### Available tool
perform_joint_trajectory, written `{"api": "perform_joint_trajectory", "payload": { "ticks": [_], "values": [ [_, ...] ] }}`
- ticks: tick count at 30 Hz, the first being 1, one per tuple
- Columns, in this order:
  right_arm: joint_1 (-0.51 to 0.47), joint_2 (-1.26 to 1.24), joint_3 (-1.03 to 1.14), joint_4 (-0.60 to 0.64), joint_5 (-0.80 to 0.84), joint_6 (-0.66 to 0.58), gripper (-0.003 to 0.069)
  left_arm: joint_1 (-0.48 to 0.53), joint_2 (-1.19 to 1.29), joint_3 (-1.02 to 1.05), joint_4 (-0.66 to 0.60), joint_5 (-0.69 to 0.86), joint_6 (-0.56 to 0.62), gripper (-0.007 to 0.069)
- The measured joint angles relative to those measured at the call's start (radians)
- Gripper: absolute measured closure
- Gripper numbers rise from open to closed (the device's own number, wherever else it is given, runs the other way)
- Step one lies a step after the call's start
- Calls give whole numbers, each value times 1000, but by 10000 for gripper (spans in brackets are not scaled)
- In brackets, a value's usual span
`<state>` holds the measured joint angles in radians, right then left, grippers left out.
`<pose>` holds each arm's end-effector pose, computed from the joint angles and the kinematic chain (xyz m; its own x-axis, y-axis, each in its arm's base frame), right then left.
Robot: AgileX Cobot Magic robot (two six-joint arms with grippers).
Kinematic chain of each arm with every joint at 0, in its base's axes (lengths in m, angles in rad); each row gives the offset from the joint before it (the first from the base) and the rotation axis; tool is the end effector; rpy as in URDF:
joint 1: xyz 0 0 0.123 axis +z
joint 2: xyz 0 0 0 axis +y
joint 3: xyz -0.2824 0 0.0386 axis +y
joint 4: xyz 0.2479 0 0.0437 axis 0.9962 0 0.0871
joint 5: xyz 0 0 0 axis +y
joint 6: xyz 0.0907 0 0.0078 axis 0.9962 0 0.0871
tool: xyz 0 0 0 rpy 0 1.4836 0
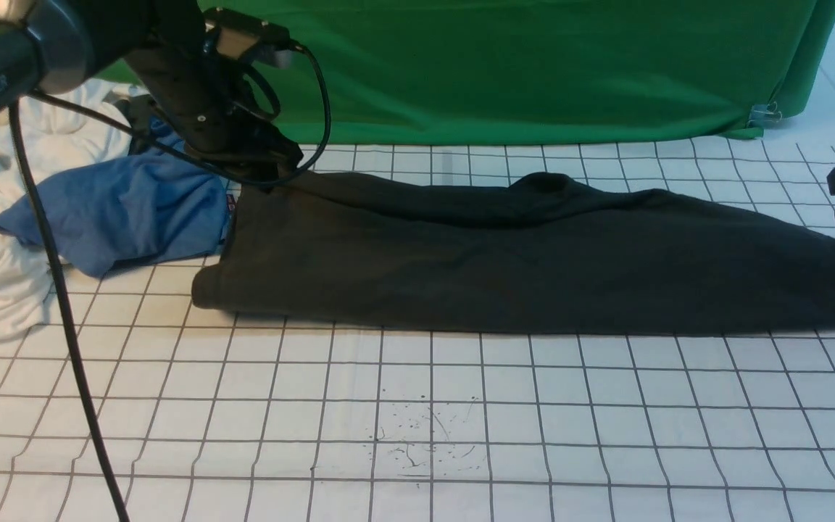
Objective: Fold a long-sleeved shirt over a white checkered tablecloth.
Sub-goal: 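Pull the folded dark garment lengthwise by its ends to straighten it flat on the table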
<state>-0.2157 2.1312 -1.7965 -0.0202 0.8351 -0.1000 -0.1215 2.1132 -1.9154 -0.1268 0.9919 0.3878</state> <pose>0.4626 -0.1028 0.2211 -0.8821 0.0773 -0.4646 0.1217 0.9904 -0.0663 0.4669 -0.0667 0.2584 -0.7871 0.4095 -0.4613 0.4364 0.8982 0.0527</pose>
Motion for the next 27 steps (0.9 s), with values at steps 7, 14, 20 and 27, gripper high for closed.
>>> {"api": "perform_joint_trajectory", "payload": {
  "ticks": [7, 14, 20, 27],
  "values": [
    [-32, 59, -1, 0, 38, 5, 55, 0, 0, 0, -1, 0, 1, 454],
    [-26, 118, -2, 77, 21, -13, 53, 0, 0, 0, -2, -6, 1, 454],
    [-21, 125, -10, 96, 20, -28, 109, 0, 0, 0, -2, -6, 4, 454],
    [-9, 127, -10, 120, 20, -37, 347, 0, 0, 0, -2, -6, 4, 454]
  ]
}}
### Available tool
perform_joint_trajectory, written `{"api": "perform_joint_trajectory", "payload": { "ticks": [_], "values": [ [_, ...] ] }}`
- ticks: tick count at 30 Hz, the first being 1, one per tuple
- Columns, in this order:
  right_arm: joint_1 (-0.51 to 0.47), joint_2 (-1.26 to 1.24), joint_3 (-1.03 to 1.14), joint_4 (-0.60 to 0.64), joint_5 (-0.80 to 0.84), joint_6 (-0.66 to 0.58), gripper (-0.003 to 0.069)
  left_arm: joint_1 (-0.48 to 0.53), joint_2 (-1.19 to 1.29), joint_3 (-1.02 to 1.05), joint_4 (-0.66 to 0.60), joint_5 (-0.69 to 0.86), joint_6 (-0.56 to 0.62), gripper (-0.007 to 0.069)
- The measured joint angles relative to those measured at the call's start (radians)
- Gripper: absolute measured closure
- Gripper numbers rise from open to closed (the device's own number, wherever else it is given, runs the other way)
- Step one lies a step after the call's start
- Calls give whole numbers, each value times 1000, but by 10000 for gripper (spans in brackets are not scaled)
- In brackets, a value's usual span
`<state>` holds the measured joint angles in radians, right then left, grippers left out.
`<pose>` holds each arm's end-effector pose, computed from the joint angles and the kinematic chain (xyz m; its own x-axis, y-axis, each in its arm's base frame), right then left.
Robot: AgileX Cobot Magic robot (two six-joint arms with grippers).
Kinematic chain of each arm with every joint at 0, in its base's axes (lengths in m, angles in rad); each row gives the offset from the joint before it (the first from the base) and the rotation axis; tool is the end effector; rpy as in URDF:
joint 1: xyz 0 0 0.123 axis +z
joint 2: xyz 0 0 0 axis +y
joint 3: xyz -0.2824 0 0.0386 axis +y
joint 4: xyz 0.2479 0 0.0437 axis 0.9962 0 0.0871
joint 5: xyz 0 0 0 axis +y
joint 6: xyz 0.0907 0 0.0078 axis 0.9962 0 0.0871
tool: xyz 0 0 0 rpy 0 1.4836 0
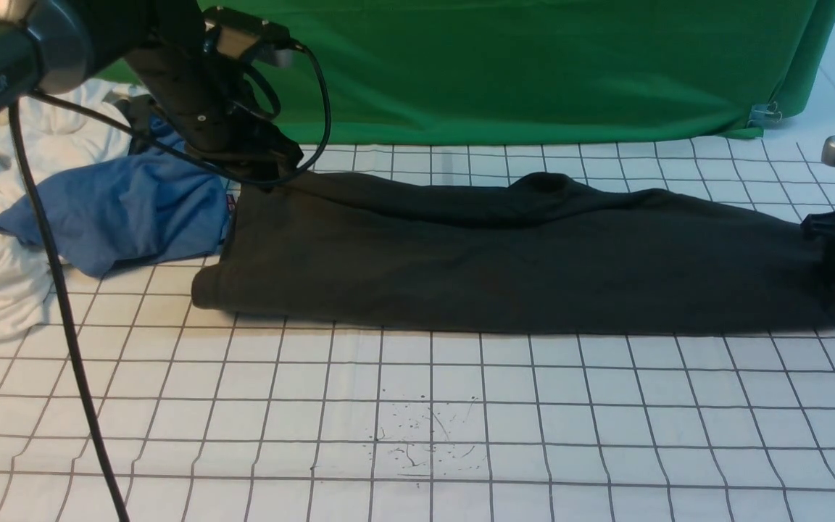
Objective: Fold a long-sleeved shirt over a white checkered tablecloth.
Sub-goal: 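Pull the folded dark garment lengthwise by its ends to straighten it flat on the table, then fold the right end of the dark garment over onto its left end with the right gripper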
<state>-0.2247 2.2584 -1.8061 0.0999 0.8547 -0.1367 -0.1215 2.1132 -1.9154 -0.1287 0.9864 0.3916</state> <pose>0.4718 -0.1008 0.1625 -0.9262 0.1391 -0.3503 0.1314 0.9903 0.0459 0.4673 -0.0669 0.2586 -0.7834 0.4110 -0.4662 0.4383 0.8972 0.0545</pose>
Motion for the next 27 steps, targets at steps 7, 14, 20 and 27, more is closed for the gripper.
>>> {"api": "perform_joint_trajectory", "payload": {
  "ticks": [7, 14, 20, 27],
  "values": [
    [2, 0, -14, 7, 28, -64, 572, 0, 0, 0, 1, 3, 0, 454],
    [-10, -55, -72, -114, 142, -95, 572, 0, -6, -15, 33, 38, 7, 454],
    [-17, -181, -173, -264, 210, -87, 572, 0, -45, -23, 77, 46, 7, 454],
    [96, -226, -342, -284, 335, -104, 572, 0, -139, -55, 109, 50, 4, 454]
  ]
}}
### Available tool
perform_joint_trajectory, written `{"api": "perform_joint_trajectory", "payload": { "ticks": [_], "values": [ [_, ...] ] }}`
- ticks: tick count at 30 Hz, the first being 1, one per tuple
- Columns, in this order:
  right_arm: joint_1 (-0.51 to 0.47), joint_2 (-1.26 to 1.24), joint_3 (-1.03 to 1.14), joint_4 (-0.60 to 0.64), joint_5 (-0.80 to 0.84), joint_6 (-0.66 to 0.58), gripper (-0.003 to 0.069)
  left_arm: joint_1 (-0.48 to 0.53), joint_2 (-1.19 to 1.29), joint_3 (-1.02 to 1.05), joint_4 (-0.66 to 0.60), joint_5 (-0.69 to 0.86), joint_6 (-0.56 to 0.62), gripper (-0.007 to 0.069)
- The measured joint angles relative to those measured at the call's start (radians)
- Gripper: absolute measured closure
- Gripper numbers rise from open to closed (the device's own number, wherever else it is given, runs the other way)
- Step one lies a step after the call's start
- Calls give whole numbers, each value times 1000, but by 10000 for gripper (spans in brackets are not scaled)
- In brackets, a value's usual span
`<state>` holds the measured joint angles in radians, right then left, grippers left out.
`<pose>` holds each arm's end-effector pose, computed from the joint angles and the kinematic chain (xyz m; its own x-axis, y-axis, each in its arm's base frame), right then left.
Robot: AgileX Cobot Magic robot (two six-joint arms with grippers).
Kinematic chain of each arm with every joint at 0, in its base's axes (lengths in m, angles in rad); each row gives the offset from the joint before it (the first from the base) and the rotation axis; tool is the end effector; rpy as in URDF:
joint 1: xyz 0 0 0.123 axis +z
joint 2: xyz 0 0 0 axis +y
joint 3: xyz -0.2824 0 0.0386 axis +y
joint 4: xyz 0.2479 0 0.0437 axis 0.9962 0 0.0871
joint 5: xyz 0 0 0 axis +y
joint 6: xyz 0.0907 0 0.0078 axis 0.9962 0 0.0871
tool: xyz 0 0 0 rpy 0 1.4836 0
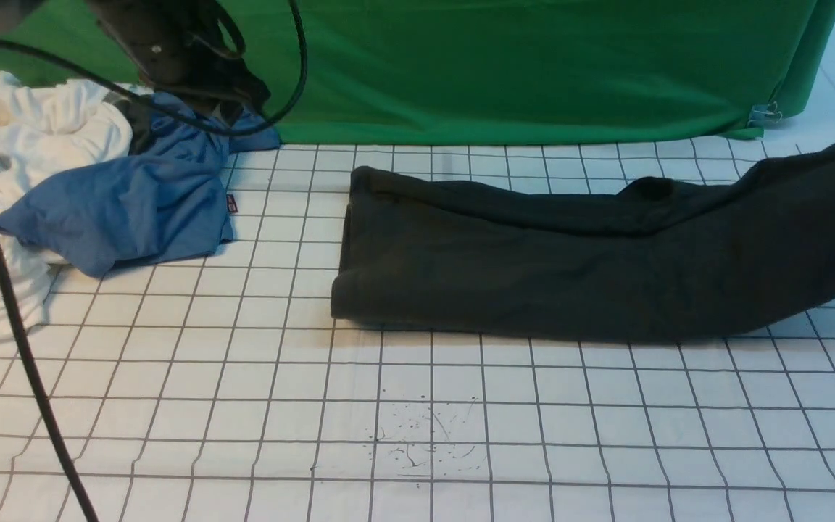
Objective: Fold a long-sleeved shirt over a white checkered tablecloth.
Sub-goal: 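Fold the right end of the dark garment over onto its left end with the right gripper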
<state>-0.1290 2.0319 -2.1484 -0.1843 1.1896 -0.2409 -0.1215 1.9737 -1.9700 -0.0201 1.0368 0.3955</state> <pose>0.4455 -0.0734 0.3564 -0.8517 -0.1928 -0.4874 -0.0411 0.9516 -0.3045 0.4434 -0.0557 0.3362 -0.7007 0.4641 -0.5419 0.4256 0.8815 0.2046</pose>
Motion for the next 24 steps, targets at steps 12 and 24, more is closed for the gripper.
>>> {"api": "perform_joint_trajectory", "payload": {
  "ticks": [12, 24],
  "values": [
    [464, 81, -38, 341, -176, -17, 572, 0, -78, -2, 10, 47, -2, 454],
    [708, 260, -38, 420, -388, 25, 572, 0, -83, -2, 20, 58, -8, 454]
  ]
}}
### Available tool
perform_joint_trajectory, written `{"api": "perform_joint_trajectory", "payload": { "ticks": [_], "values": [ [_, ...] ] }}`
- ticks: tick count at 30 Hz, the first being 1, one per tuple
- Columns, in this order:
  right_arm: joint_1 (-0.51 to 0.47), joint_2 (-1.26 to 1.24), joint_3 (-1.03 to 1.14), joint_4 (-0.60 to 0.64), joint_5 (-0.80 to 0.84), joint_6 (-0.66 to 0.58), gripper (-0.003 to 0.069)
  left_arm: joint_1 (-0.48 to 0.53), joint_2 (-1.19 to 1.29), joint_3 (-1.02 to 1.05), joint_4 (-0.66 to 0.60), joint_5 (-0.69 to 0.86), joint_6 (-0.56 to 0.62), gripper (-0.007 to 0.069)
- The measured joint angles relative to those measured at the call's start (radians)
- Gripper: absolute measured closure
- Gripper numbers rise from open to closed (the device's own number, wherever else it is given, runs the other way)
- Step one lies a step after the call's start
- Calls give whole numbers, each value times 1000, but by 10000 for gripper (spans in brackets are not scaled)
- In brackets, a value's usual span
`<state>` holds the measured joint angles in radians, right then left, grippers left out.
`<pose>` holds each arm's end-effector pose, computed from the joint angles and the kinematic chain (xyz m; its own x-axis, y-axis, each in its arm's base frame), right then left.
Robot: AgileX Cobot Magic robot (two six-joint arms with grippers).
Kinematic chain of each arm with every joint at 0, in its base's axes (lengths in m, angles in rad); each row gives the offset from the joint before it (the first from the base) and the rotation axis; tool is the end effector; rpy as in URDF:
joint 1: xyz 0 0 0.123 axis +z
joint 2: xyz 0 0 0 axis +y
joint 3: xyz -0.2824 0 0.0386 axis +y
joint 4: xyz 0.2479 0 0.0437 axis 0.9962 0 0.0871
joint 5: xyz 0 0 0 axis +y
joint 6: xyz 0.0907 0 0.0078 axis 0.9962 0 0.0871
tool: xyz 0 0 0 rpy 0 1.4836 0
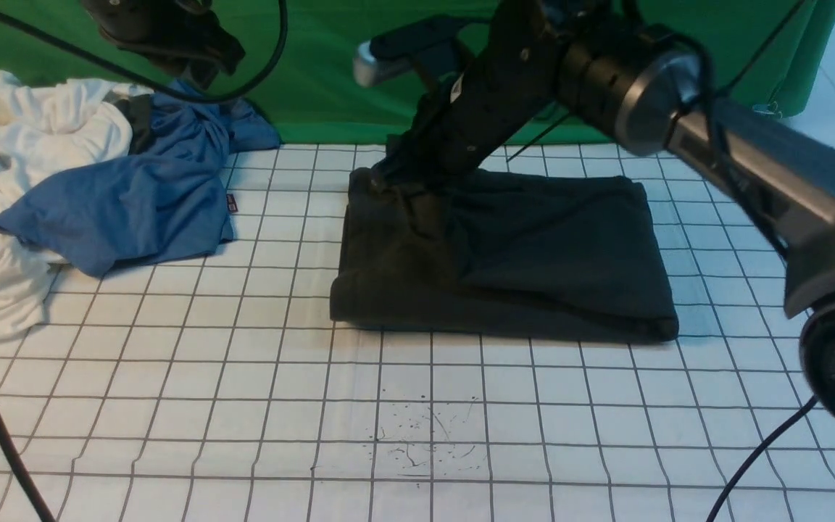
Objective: Fold a long-sleeved shirt over a white checkered tablecloth.
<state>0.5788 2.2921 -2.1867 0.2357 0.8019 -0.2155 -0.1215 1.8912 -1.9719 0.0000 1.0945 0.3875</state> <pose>0.4342 0.3020 0.2621 -0.5715 -0.4323 -0.6975 -0.6659 0.7410 0.0863 0.4206 -0.0514 0.3695 -0.6890 0.4648 -0.5560 0.4121 0.8824 0.2269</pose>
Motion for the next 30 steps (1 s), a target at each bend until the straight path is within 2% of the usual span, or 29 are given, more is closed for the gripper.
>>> {"api": "perform_joint_trajectory", "payload": {
  "ticks": [6, 8, 10, 11, 13, 16, 17, 19, 21, 23, 25, 26, 27, 30],
  "values": [
    [16, 13, 0, 30, -63, 16, 568, 0, 0, 0, 0, -2, -1, 454],
    [17, 13, 0, 49, -73, 18, 532, 0, 0, 0, 0, -7, -1, 454],
    [17, 13, 0, 69, -84, 19, 434, 0, 0, 0, -16, -13, -1, 454],
    [17, 13, -3, 85, -84, 20, 299, 0, 0, 0, -30, -16, -1, 454],
    [12, 14, -19, 94, -63, 20, 137, 0, 0, 0, -52, -17, -1, 454],
    [-7, 16, -87, 95, 16, 9, 4, 0, 0, 0, -85, -18, -1, 454],
    [-16, 16, -110, 92, 40, 6, -2, 0, 0, 0, -102, -20, -1, 454],
    [-40, 16, -165, 71, 93, 0, 34, 0, 2, 0, -141, -28, 5, 454],
    [-75, 14, -223, 22, 158, -10, 153, 0, 14, 0, -211, -31, 21, 454],
    [-112, 10, -262, -13, 215, -16, 301, -4, 32, 0, -259, -32, 42, 454],
    [-163, 3, -284, -38, 279, -23, 491, -24, 74, 0, -294, -43, 60, 454],
    [-168, 2, -285, -40, 285, -25, 506, -27, 78, 0, -294, -45, 60, 454],
    [-206, 0, -289, -45, 332, -31, 592, -46, 105, 0, -300, -61, 64, 454],
    [-256, 2, -289, -55, 387, -36, 638, -83, 168, 0, -306, -110, 67, 454]
  ]
}}
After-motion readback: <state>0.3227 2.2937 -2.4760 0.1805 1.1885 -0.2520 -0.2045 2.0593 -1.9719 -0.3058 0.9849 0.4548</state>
